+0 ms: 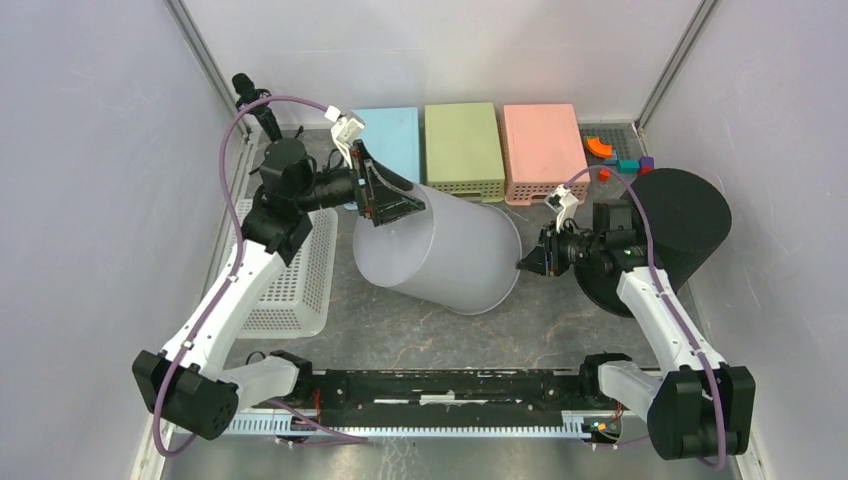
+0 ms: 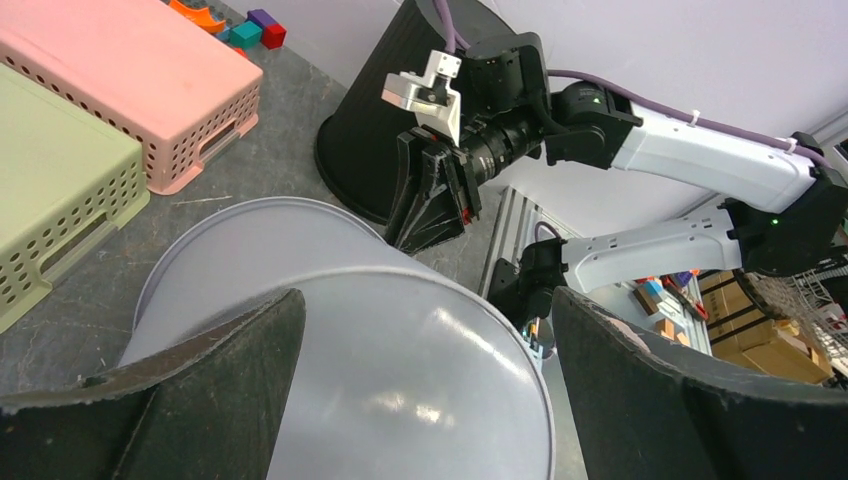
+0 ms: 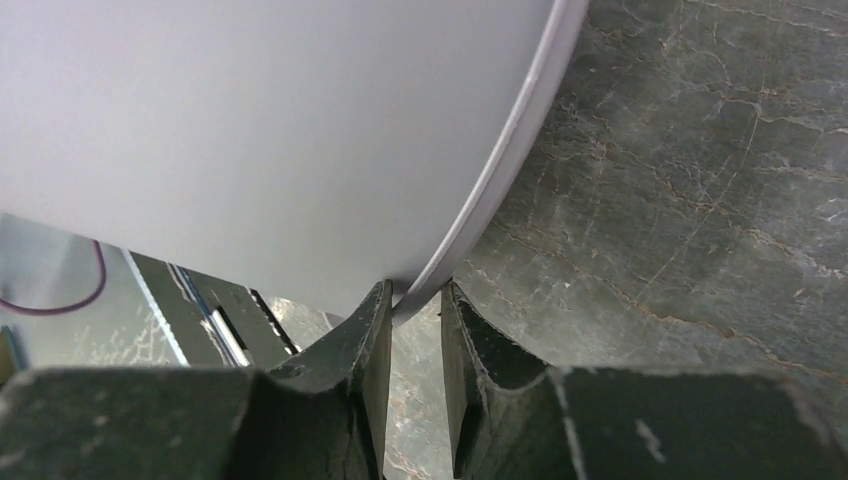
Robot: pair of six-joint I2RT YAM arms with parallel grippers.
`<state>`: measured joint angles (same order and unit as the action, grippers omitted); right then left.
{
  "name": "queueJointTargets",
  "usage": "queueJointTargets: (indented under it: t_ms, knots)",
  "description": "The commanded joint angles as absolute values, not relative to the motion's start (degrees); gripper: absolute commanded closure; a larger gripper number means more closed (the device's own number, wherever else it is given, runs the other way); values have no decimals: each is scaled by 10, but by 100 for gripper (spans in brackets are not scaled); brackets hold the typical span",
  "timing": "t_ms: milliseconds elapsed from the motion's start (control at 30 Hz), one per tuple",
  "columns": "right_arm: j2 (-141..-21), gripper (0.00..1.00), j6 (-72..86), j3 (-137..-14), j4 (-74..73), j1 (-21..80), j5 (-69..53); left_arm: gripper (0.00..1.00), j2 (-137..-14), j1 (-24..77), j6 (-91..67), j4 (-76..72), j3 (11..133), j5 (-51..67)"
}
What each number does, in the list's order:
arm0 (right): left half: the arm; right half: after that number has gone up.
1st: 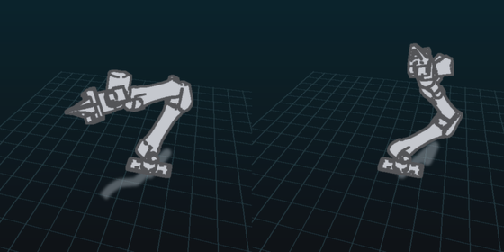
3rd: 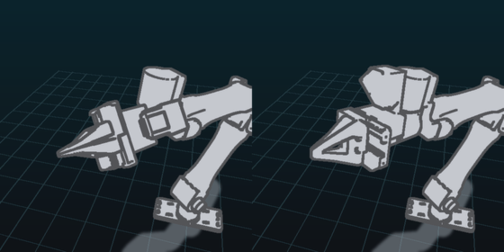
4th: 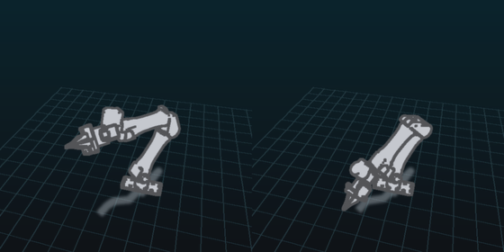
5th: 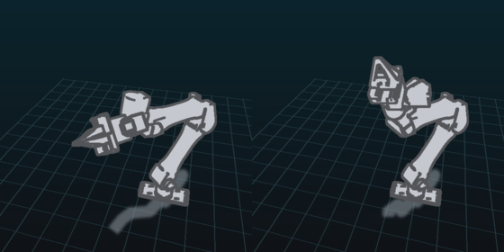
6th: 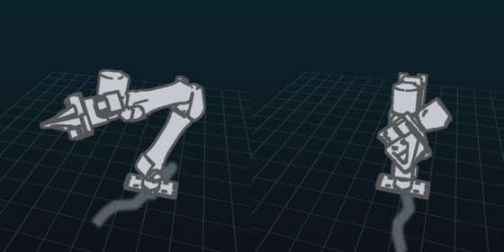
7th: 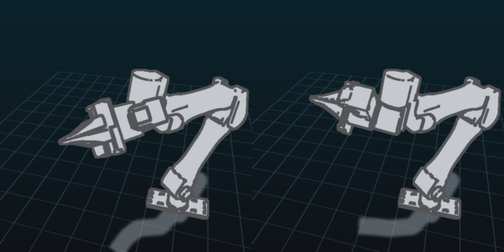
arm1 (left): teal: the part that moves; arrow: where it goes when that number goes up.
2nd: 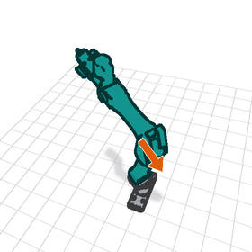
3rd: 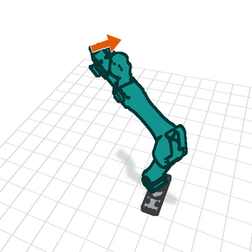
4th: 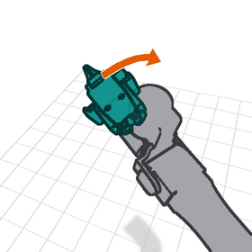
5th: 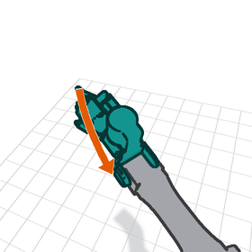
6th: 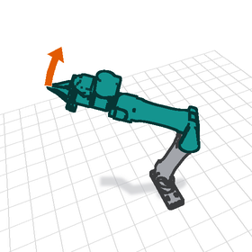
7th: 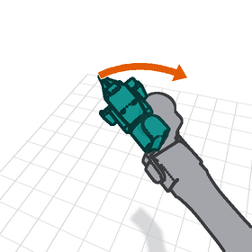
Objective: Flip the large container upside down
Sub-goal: Turn the container upside down at the center of the board.
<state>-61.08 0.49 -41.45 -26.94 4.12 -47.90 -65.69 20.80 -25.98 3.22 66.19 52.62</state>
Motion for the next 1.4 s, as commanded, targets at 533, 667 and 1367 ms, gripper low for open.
queueJointTargets:
  t_ms: [533, 667, 1367]
  knots:
    - [-644, 65, -111, -420, -223, 58, -461, 0, -741, 250, -241, 22, 662, 504]
    - [-635, 64, -120, -414, -215, 63, -438, 0, -756, 259, -235, 22, 657, 499]
    - [-545, 56, -227, -515, -297, 70, -337, 0, -742, 281, -147, 119, 721, 512]
